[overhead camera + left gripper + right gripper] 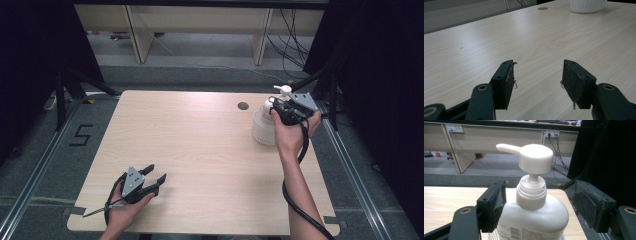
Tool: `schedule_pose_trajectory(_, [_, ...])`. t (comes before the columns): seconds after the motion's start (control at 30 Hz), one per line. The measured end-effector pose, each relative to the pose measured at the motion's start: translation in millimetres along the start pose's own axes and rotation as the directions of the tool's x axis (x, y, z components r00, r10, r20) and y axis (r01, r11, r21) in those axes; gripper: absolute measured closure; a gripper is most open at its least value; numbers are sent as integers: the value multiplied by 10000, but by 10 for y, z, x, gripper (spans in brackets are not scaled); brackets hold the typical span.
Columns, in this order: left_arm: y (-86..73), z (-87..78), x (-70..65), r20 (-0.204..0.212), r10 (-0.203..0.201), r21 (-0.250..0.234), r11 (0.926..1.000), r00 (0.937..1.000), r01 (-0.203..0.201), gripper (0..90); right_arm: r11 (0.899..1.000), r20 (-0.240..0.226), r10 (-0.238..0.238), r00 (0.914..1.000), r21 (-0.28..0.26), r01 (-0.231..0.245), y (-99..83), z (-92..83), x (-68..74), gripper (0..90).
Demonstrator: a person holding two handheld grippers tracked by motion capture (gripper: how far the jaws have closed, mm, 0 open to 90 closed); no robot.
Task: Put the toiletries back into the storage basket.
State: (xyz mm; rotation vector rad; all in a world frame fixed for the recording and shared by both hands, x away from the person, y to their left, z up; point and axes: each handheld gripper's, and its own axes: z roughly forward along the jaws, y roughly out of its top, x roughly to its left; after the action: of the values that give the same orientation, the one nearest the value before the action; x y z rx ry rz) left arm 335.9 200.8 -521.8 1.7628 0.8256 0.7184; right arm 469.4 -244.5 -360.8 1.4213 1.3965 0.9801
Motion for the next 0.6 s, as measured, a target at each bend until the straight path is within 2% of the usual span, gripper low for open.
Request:
schedule_pose_trajectory(0.07, [-4,-5,-9,-35,-113,-2,9999,9999,113,428,9999,-59,115,9999,98,-114,-18,-32,-2,276])
schedule_pose_trajectory(0.1, [-4,-3,-7,-21,-95,-12,10000,10000,95,428,10000,-39,-22,10000,67,22,-29,-48,-12,276])
schedule_pose_trajectory(0.27, [-4,-3,-11,-41,-117,1,9999,9999,117,428,10000,-183,-56,9998,77,58,-87,-150,-35,278])
schedule_pose_trajectory(0.33, [-4,-3,-14,-46,-132,1,9999,9999,132,428,9999,-336,89,9994,141,-84,-134,-206,-46,282])
schedule_pose_trajectory(0.37, [-4,-3,-14,-42,-118,0,9999,9999,118,428,9999,-329,-101,9994,127,105,-152,-221,-60,285])
schedule_pose_trajectory(0.4, [-5,-3,-15,-47,-126,-5,9999,9999,126,428,10000,-351,48,9994,31,-47,-173,-236,-56,287])
schedule_pose_trajectory(0.6, [-2,1,-8,-15,-26,-38,10000,10000,26,427,9999,-518,-123,9986,48,125,-234,-329,-84,295])
